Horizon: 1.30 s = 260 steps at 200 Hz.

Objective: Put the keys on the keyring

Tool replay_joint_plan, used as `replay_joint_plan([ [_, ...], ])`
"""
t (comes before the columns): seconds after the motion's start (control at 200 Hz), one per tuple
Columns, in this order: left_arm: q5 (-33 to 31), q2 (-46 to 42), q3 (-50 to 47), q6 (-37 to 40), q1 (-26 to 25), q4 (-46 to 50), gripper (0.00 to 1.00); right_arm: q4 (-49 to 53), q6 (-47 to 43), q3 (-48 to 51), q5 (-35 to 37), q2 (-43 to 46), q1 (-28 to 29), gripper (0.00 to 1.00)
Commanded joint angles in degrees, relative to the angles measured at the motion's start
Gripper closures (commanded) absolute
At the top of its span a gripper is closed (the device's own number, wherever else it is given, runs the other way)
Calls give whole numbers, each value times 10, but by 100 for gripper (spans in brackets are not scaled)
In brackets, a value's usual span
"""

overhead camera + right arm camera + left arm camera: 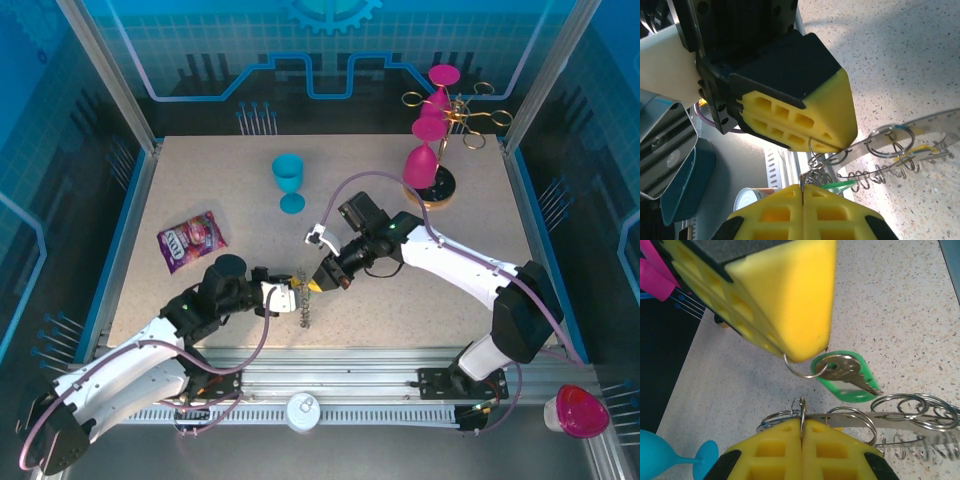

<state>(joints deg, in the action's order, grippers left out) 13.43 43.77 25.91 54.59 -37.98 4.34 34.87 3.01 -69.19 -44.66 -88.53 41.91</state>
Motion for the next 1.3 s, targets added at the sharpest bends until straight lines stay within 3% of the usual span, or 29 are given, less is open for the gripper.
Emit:
replay_joint_plan([
  [0.0, 25, -11, -9, 22, -4, -24, 100, -9, 9, -23, -24, -14, 5, 100],
  [0.21, 29, -13, -7, 27, -6, -15, 100, -11, 8, -26, 2, -14, 7, 100],
  [0.39, 47, -16, 7, -14, -6, 6, 100, -35, -37, 3, 110, 33, 6, 100],
  [0.635, 76, -16, 15, -65, -2, 13, 100, -146, -163, 83, 133, 107, 8, 100],
  [0.73, 97, -16, 16, -81, 2, 9, 100, -160, -250, 101, 123, 123, 13, 100],
  [0.981, 121, -6, 16, -97, 6, 4, 100, -221, -432, 160, 182, 168, 67, 100],
  [1.296, 132, 1, 13, -100, 10, -5, 100, -195, -506, 148, 243, 145, 101, 100],
])
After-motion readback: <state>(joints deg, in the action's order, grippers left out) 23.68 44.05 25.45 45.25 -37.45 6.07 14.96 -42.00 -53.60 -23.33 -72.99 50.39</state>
